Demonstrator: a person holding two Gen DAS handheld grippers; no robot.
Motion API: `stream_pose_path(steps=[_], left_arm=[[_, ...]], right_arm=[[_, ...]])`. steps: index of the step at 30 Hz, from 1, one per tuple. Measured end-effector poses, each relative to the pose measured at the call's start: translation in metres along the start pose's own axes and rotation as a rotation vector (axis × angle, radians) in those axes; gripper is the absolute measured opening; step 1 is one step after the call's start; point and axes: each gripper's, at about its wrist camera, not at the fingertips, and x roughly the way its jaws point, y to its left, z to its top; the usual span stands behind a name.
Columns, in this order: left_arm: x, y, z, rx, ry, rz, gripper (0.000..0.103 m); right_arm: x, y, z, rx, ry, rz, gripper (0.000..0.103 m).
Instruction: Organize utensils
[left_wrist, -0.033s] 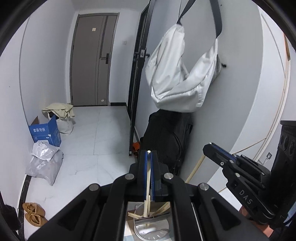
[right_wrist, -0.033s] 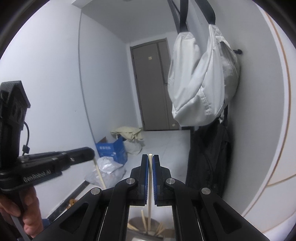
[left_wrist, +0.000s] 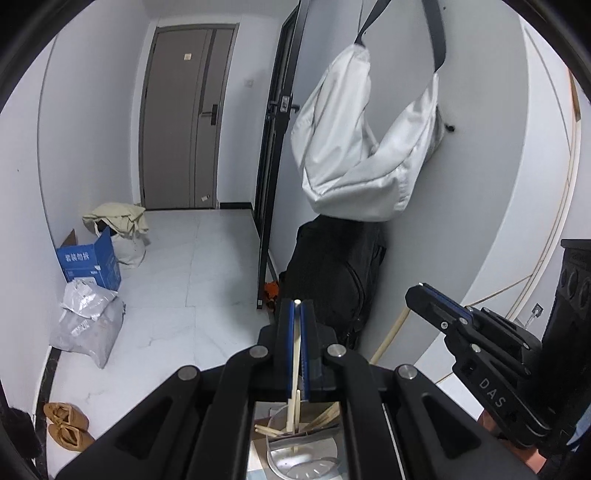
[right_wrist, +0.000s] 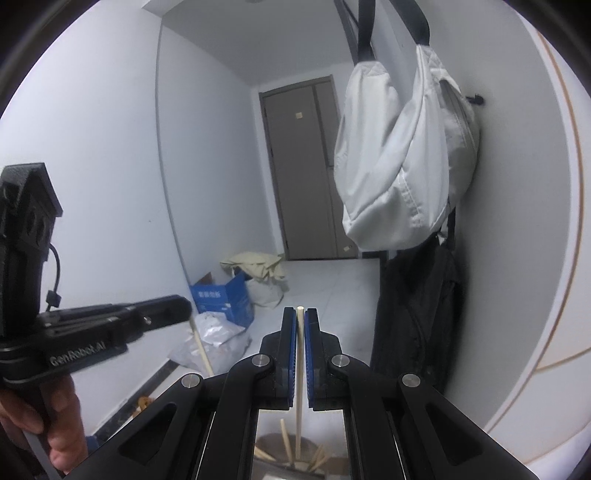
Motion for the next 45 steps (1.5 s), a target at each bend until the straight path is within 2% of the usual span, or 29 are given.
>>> stream_pose_path(steps=[11, 19, 30, 31, 35, 36, 37, 38, 39, 40, 42, 45], left_arm=[[0.03, 0.027, -0.016, -0.029, 0.049, -0.003, 0.0], [0.048, 0.02, -0.017, -0.029, 0.063, -0.036, 0.0], [0.065, 0.021, -0.03, -0.01, 0.163, -0.066, 0.0], [0.069, 0.021, -0.031, -0.008, 0.191, -0.075, 0.0], [0.073, 0.028, -0.034, -0.042, 0.25, -0.094, 0.0], [0.073, 0.031, -0.032, -0.054, 0.261, -0.095, 0.0], [0.072, 0.031, -0.033, -0.06, 0.264, -0.098, 0.006], [0.069, 0.033, -0.03, -0.071, 0.264, -0.101, 0.012], [0.067, 0.033, -0.03, -0.078, 0.257, -0.1, 0.031], [0.063, 0.033, -0.029, -0.083, 0.244, -0.096, 0.053], [0.051, 0.032, -0.027, -0.092, 0.193, -0.089, 0.064], [0.041, 0.031, -0.025, -0.092, 0.168, -0.06, 0.064]], right_arm=[[0.039, -0.015, -0.035, 0.028, 0.05, -0.003, 0.003], [0.054, -0.019, -0.058, 0.035, 0.093, -0.002, 0.003], [0.064, -0.016, -0.09, 0.044, 0.182, 0.022, 0.003], [0.065, -0.016, -0.092, 0.046, 0.189, 0.024, 0.004], [0.071, -0.02, -0.098, 0.083, 0.232, 0.049, 0.009], [0.072, -0.022, -0.099, 0.089, 0.236, 0.045, 0.013], [0.071, -0.024, -0.099, 0.095, 0.236, 0.045, 0.02], [0.068, -0.025, -0.099, 0.106, 0.232, 0.054, 0.03], [0.067, -0.027, -0.098, 0.116, 0.229, 0.066, 0.04], [0.065, -0.028, -0.098, 0.12, 0.225, 0.069, 0.042], [0.058, -0.028, -0.096, 0.115, 0.216, 0.059, 0.042], [0.044, -0.028, -0.093, 0.112, 0.197, 0.048, 0.051]])
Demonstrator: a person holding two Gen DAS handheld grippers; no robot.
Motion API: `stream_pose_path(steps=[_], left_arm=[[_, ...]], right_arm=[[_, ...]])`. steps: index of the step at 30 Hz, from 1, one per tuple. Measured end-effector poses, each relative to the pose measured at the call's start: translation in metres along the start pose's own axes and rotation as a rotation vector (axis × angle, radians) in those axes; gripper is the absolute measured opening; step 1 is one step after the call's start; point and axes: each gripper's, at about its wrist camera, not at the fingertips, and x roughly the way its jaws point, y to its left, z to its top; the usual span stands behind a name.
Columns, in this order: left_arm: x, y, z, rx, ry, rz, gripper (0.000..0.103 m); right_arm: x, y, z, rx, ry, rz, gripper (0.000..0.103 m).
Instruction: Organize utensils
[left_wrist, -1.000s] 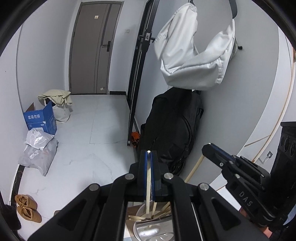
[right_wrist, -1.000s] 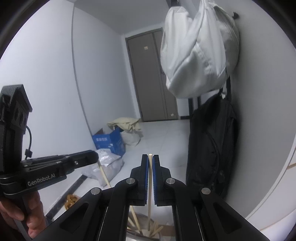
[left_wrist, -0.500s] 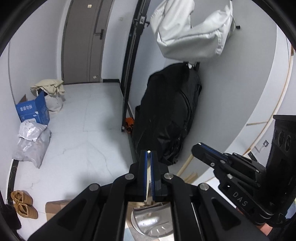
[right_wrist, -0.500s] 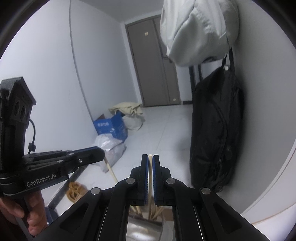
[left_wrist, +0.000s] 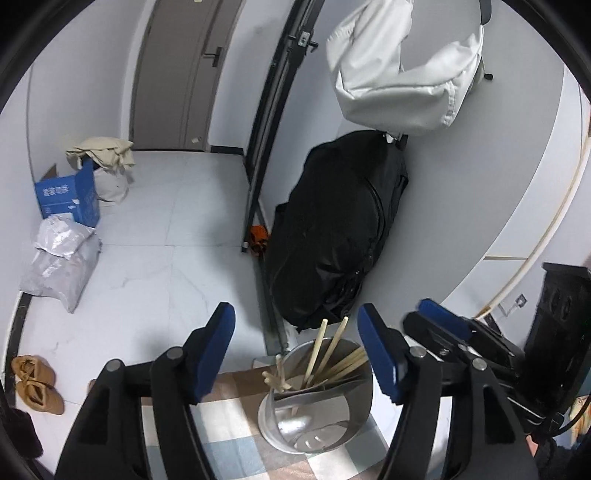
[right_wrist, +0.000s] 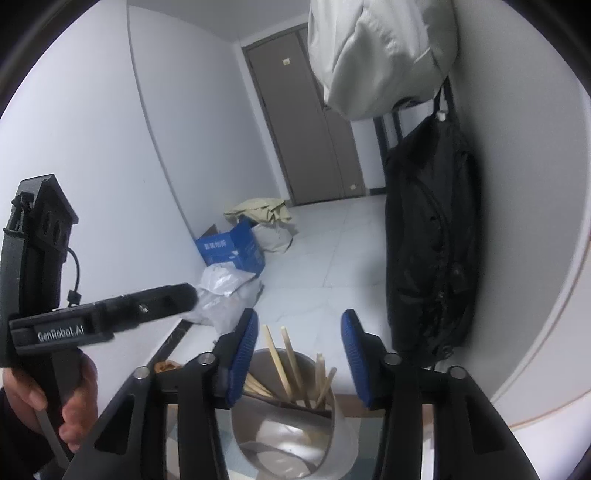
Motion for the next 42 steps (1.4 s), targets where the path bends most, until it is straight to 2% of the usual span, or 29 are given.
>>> stream_pose_path(steps=[3, 6, 13, 21, 25, 34, 37, 42], left_arm=[[-0.013, -0.002, -0.002, -0.002, -0.027, 0.028, 0.066], [-0.033, -0.008, -0.006, 0.002, -0.068, 0.076, 0.076], [-0.063, -0.02, -0.019, 0.007, -0.132, 0.126, 0.084], [-0.096, -0.028, -0.035, 0.032, -0.2, 0.214, 0.089], [-0.114, -0.03, -0.045, 0.023, -0.239, 0.236, 0.099], [-0.141, -0.029, -0.075, -0.012, -0.277, 0.259, 0.102], [-0.146, -0.023, -0.088, -0.033, -0.269, 0.273, 0.102], [-0.139, -0.002, -0.119, -0.099, -0.197, 0.271, 0.102]], right_arm=[[-0.019, -0.001, -0.002, 0.022, -0.014, -0.026, 0.056], [-0.038, 0.0, -0.005, 0.056, -0.032, -0.007, 0.064], [-0.076, 0.031, -0.009, -0.012, -0.087, 0.011, 0.082], [-0.102, 0.063, -0.02, -0.039, -0.105, 0.055, 0.095], [-0.115, 0.079, -0.029, -0.056, -0.122, 0.073, 0.1], [-0.135, 0.105, -0.057, -0.091, -0.145, 0.117, 0.102], [-0.137, 0.112, -0.069, -0.1, -0.141, 0.123, 0.102], [-0.134, 0.119, -0.092, -0.12, -0.13, 0.132, 0.102]])
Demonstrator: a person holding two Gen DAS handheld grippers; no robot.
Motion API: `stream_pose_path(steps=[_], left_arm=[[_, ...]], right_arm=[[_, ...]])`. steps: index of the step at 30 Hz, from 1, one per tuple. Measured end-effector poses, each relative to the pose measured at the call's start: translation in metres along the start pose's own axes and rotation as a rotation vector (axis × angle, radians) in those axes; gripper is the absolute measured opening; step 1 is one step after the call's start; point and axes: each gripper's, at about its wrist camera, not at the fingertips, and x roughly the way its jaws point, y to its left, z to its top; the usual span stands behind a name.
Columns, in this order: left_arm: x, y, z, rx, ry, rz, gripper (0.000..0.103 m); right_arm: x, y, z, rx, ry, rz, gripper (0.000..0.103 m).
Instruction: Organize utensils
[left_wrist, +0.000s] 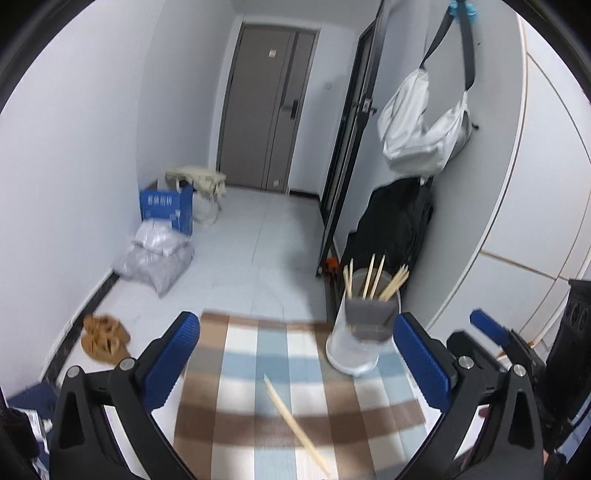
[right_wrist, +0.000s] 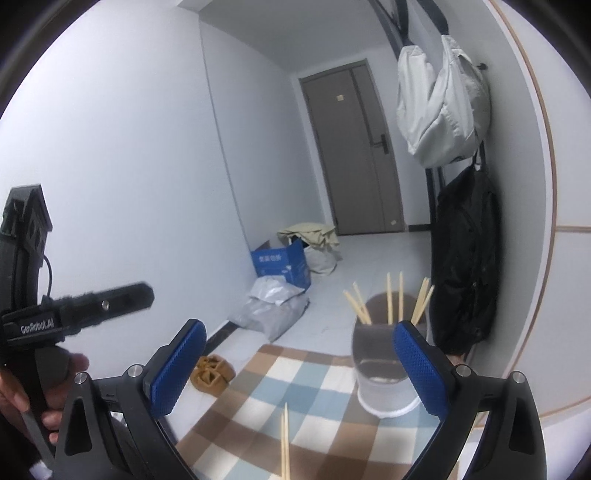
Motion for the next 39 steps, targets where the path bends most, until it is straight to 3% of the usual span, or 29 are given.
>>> stream_pose_path(steps=[9, 12, 14, 17, 18, 21, 25, 29, 34, 39], left_arm=[[0.028, 0.024, -0.034, -0.028, 0.119, 0.046, 0.102], [0.035, 0.032, -0.042, -0.036, 0.124, 0.057, 0.102], [0.047, 0.036, -0.049, -0.003, 0.12, 0.105, 0.102], [0.062, 0.052, -0.063, -0.039, 0.148, 0.111, 0.102], [0.066, 0.058, -0.066, -0.063, 0.153, 0.11, 0.102], [0.077, 0.071, -0.071, -0.106, 0.189, 0.097, 0.102], [0.087, 0.09, -0.068, -0.182, 0.24, 0.089, 0.102], [0.08, 0.11, -0.064, -0.229, 0.23, 0.114, 0.102], [0.078, 0.126, -0.063, -0.274, 0.234, 0.134, 0.102], [0.076, 0.133, -0.065, -0.308, 0.246, 0.136, 0.102]], right_arm=[[0.022, 0.006, -0.052, -0.04, 0.091, -0.036, 0.102], [0.036, -0.001, -0.061, -0.011, 0.135, -0.05, 0.102], [0.053, -0.008, -0.065, 0.005, 0.21, -0.073, 0.102], [0.077, -0.018, -0.073, 0.022, 0.326, -0.084, 0.101], [0.087, -0.021, -0.076, 0.023, 0.364, -0.08, 0.098], [0.114, -0.02, -0.087, -0.001, 0.473, -0.039, 0.071], [0.157, -0.006, -0.108, -0.064, 0.627, 0.032, 0.052], [0.194, 0.013, -0.125, -0.119, 0.725, 0.075, 0.045], [0.233, 0.022, -0.137, -0.171, 0.794, 0.003, 0.031], [0.257, 0.026, -0.149, -0.187, 0.89, 0.008, 0.023]])
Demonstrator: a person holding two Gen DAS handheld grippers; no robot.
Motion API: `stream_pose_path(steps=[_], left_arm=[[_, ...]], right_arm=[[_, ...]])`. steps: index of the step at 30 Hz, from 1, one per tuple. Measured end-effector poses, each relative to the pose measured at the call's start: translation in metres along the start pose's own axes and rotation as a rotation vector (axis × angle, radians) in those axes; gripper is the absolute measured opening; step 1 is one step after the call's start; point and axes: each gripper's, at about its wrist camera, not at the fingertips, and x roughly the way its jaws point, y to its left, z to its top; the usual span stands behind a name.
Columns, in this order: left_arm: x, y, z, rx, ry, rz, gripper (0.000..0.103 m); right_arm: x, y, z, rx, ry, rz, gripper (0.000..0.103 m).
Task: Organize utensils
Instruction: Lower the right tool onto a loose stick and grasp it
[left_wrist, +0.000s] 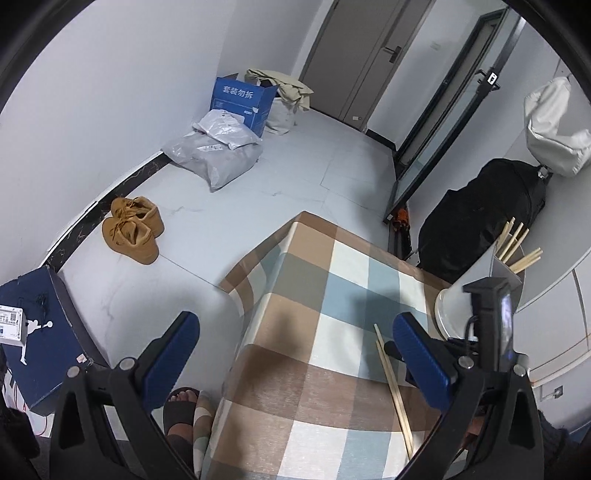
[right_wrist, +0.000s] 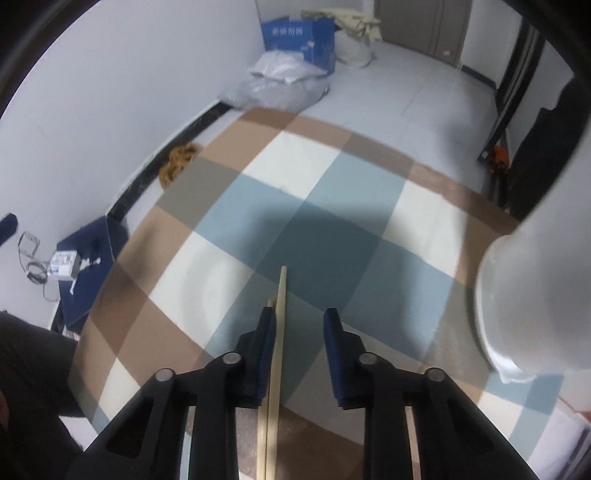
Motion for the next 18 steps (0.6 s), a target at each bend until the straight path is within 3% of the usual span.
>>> stream_pose_path(steps=[2, 5, 10, 13, 18], left_arm=[[0.001, 0.003, 0.001, -0.013, 0.003, -0.004, 0.102], [0.002, 0.004, 0.001, -0.024, 0.015, -0.008, 0.102], [0.003, 0.006, 0.003, -0.023, 0.021, -0.013, 0.102], [0.003, 0.006, 0.005, -0.017, 0.02, -0.01, 0.102], [0.006, 0.003, 0.003, -0.004, 0.034, 0.011, 0.102]], right_arm=[[0.001, 0.0, 0.001, -0.007, 0.002, -0.007, 0.023], [0.004, 0.003, 0.002, -0.021, 0.032, -0.048, 0.014], [0.007, 0.019, 0.006, -0.099, 0.051, -0.122, 0.014], [0.008, 0.018, 0.008, -0.068, 0.045, -0.1, 0.005], [-0.002, 0.005, 0.008, 0.012, -0.004, -0.059, 0.005]])
